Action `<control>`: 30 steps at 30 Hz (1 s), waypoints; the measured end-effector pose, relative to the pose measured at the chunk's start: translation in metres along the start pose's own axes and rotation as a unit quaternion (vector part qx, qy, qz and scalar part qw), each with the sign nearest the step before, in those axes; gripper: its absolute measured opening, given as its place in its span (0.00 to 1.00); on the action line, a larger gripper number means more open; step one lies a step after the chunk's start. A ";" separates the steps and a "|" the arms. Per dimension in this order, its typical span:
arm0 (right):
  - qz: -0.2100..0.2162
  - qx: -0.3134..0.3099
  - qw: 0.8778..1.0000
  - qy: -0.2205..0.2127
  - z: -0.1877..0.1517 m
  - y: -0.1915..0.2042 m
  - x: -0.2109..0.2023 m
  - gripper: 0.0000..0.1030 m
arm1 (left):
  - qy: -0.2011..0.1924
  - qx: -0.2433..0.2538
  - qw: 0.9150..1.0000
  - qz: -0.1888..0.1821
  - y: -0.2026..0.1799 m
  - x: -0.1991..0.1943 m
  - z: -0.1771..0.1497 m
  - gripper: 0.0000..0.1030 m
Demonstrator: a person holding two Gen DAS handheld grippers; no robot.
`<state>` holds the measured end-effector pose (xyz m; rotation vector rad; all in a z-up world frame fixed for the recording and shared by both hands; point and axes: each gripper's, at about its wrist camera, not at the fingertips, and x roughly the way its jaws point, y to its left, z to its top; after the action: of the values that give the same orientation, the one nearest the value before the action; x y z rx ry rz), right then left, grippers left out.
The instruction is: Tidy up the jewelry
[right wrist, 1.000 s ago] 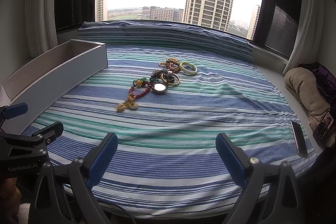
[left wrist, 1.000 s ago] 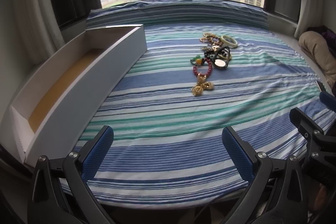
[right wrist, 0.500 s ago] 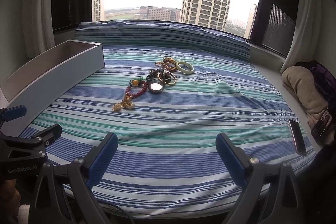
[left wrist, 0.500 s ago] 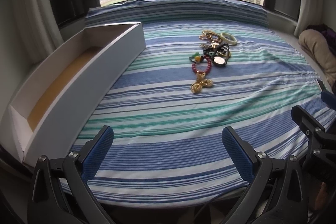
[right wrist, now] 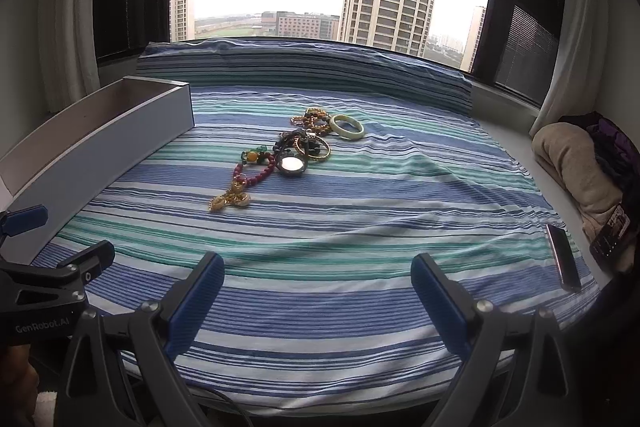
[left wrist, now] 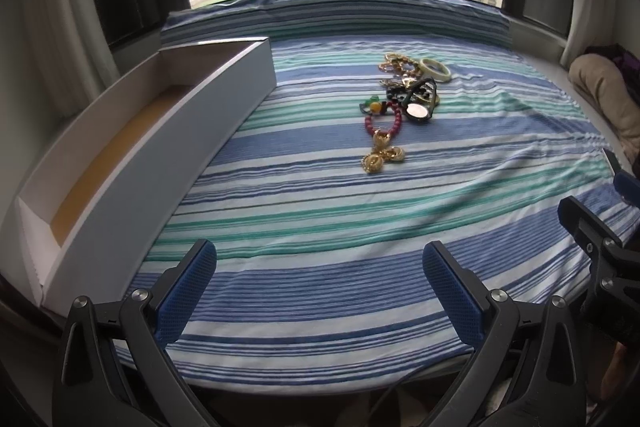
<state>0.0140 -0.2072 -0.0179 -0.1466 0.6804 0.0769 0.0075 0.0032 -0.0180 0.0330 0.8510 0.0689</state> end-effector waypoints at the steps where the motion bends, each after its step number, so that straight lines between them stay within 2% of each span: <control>1: 0.000 0.000 1.000 0.000 0.000 0.000 0.000 0.94 | 0.000 0.000 1.000 0.000 0.000 0.000 0.000 1.00; 23: -0.001 0.005 1.000 0.004 -0.001 -0.004 0.007 0.93 | 0.010 -0.001 1.000 -0.002 -0.001 0.010 0.000 1.00; 30: 0.001 0.009 1.000 0.007 -0.003 -0.007 0.010 0.94 | 0.009 0.000 1.000 -0.024 -0.003 0.012 0.001 1.00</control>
<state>0.0206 -0.2144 -0.0251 -0.1300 0.6953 0.0725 0.0161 0.0010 -0.0266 0.0121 0.8696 0.0242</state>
